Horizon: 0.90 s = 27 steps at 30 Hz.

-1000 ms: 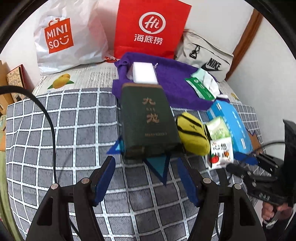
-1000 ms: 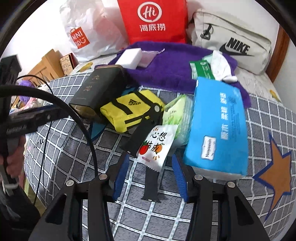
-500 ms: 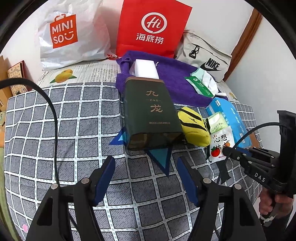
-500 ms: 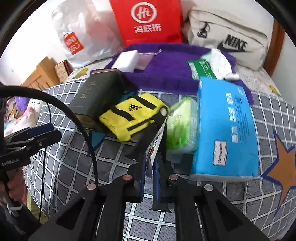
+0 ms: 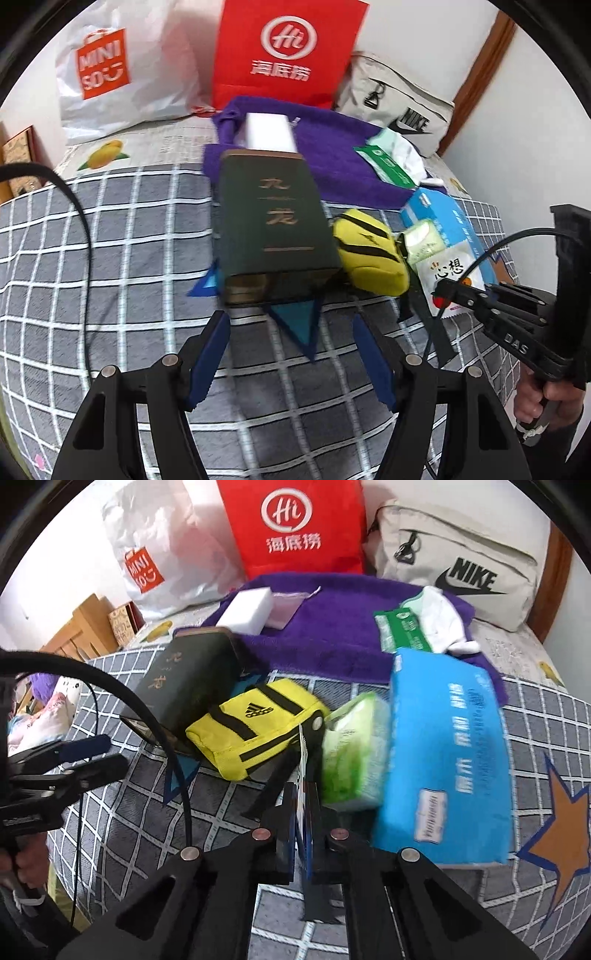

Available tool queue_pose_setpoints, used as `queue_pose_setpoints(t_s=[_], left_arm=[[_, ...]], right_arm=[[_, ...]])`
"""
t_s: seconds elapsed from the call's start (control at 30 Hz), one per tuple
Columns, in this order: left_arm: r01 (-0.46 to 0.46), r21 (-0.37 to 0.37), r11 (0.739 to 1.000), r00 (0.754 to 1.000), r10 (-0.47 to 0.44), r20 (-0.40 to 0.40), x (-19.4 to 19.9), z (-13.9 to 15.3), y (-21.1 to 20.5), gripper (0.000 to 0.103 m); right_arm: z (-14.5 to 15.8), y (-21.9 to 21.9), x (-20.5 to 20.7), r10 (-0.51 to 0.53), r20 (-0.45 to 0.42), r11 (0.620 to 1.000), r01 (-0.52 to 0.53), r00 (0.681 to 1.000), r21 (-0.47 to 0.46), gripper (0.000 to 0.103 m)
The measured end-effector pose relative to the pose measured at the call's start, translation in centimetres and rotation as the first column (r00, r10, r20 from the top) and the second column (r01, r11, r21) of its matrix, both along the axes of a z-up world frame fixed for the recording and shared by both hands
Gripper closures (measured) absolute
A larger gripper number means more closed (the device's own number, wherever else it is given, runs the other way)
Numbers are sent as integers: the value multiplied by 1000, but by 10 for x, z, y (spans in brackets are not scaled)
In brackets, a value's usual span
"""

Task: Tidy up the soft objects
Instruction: 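Move both tools back toward the dark green tin and yellow pouch, then grasp the yellow Adidas pouch with the left tool while the right tool grasps the white snack packet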

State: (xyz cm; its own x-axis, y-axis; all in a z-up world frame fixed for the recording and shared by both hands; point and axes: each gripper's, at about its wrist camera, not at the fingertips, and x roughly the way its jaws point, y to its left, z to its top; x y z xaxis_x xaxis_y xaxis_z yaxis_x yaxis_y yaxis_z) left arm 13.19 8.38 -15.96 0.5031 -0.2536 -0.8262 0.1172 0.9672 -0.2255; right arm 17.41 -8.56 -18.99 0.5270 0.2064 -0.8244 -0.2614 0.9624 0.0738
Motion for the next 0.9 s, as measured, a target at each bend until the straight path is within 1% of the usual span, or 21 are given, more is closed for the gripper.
queue_pose_setpoints(t_s=[0.1,0.2,0.3,0.33,0.4,0.43,0.47,0.5,0.53,0.57,0.6,0.63,0.67,0.73,0.77,0.8,0.83,0.9], left_arm=[[18,-1,1000,1000,-18,-10,5,-3,-16,36],[37,55,998,999,-38,9,6,-1,-31,36],[105,91,990,993,-110,49,3,8,-49,36],[135,127,983,987,-144,68,3,11,-57,36],[160,213,964,980,-181,84,4,15,-70,36],[181,288,940,973,-214,89,5,15,-80,36],[200,340,919,966,-243,89,5,14,-87,35],[224,397,890,956,-279,86,6,11,-95,35],[236,440,866,950,-300,81,7,10,-101,35],[246,465,851,946,-315,77,8,8,-104,35],[271,492,827,937,-344,63,10,5,-109,35],[288,505,814,931,-362,53,10,3,-113,35],[297,511,807,927,-372,49,11,3,-114,35],[326,536,779,911,-410,41,11,-1,-121,31],[334,550,766,906,-422,38,11,-3,-123,31],[344,570,747,898,-439,33,10,-5,-127,31],[357,593,722,887,-460,26,8,-7,-131,30],[368,615,697,878,-479,17,7,-10,-136,28]], right_arm=[[9,-10,-8,0,20,1000,0,1000,7,99],[17,-19,-15,-1,39,1000,0,999,19,99],[26,-32,-23,0,63,1000,-2,998,29,99],[28,-35,-24,0,67,1000,-2,998,29,99],[30,-41,-26,-5,79,999,3,997,33,99],[31,-45,-27,-6,82,999,3,997,37,99],[32,-48,-28,-7,86,999,3,996,39,99],[33,-53,-29,-11,93,999,7,996,40,99],[34,-56,-29,-14,95,999,9,995,45,99],[34,-60,-30,-15,95,998,10,995,54,99],[35,-63,-31,-19,97,998,13,995,65,99],[35,-67,-33,-26,102,998,20,994,64,99],[35,-69,-34,-29,104,998,23,994,60,99],[35,-75,-36,-38,108,998,31,993,63,99],[35,-77,-37,-40,109,997,33,993,65,99],[35,-79,-38,-44,112,997,37,993,64,99],[36,-82,-39,-48,114,997,41,992,62,99],[37,-88,-39,-57,116,997,50,992,62,99]])
